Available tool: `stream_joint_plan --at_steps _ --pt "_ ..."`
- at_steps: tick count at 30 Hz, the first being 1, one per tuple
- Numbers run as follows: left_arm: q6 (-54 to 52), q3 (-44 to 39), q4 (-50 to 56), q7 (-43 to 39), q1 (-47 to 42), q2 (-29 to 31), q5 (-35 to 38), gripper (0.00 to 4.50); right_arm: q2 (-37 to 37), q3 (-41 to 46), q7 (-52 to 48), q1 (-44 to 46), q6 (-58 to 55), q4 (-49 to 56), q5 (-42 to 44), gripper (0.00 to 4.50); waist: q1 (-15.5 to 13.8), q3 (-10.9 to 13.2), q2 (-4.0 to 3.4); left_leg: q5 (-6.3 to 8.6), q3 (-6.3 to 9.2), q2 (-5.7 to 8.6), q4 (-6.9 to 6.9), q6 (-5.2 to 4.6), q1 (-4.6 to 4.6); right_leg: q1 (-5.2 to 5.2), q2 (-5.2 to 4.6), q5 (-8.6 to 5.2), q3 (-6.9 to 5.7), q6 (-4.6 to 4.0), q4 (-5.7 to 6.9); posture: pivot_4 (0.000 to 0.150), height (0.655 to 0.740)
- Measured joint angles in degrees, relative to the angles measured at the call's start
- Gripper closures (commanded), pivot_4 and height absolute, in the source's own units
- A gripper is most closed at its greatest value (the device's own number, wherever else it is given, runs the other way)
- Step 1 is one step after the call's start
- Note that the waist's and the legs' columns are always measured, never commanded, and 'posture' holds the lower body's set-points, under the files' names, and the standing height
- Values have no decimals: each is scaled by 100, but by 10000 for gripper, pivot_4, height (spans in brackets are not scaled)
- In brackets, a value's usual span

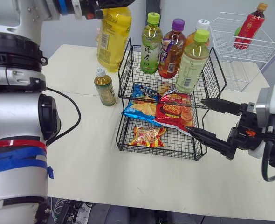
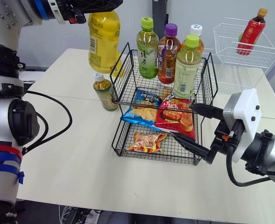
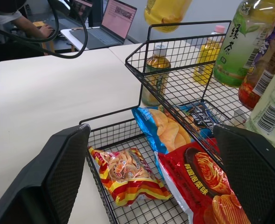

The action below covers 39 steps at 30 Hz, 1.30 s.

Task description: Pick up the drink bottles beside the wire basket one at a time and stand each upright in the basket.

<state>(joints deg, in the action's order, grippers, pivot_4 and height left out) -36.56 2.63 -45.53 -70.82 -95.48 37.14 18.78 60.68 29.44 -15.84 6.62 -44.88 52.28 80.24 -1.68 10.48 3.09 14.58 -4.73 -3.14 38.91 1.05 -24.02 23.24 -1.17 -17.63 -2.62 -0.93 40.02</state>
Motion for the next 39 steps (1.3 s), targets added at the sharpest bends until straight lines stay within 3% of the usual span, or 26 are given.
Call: stream_joint_plan --at_steps 7,15,20,29,33,39 --pt "149 -76 -266 -241 -79 108 -212 31381 149 84 206 -113 115 69 254 0 35 0 0 2 2 3 2 -6 2 -3 -4 2 2 6 0 1500 7400" --pt "-554 -382 -235 -200 -1 796 -186 31381 179 -89 106 149 319 -120 316 0 175 1 -1 2 0 -5 -1 -5 0 3 3 2 4 5 0 1500 7400" --pt "-937 -692 545 -238 469 1235 21 31381 178 -381 -51 382 366 -283 259 0 205 0 -5 1 -5 -8 -1 -4 9 2 3 2 10 4 8 1500 7400" --pt "-1393 -1869 2995 644 3559 1326 727 31382 -74 -1486 -687 1180 440 -420 -99 0 215 0 -6 0 -7 -20 10 -3 16 2 6 5 14 0 32 1500 7400" --pt "-1352 -2523 4125 1346 4816 841 1049 31382 -430 -2098 -904 1561 440 -525 -492 0 197 -1 -5 0 -9 -20 12 -2 17 1 5 5 16 0 32 1500 7400" --pt "-434 -2688 4833 2140 6170 46 1003 31382 -881 -2863 -1145 1912 398 -630 -1084 0 168 -3 -4 0 -9 -20 13 -3 19 1 4 8 15 -4 37 1500 7400"
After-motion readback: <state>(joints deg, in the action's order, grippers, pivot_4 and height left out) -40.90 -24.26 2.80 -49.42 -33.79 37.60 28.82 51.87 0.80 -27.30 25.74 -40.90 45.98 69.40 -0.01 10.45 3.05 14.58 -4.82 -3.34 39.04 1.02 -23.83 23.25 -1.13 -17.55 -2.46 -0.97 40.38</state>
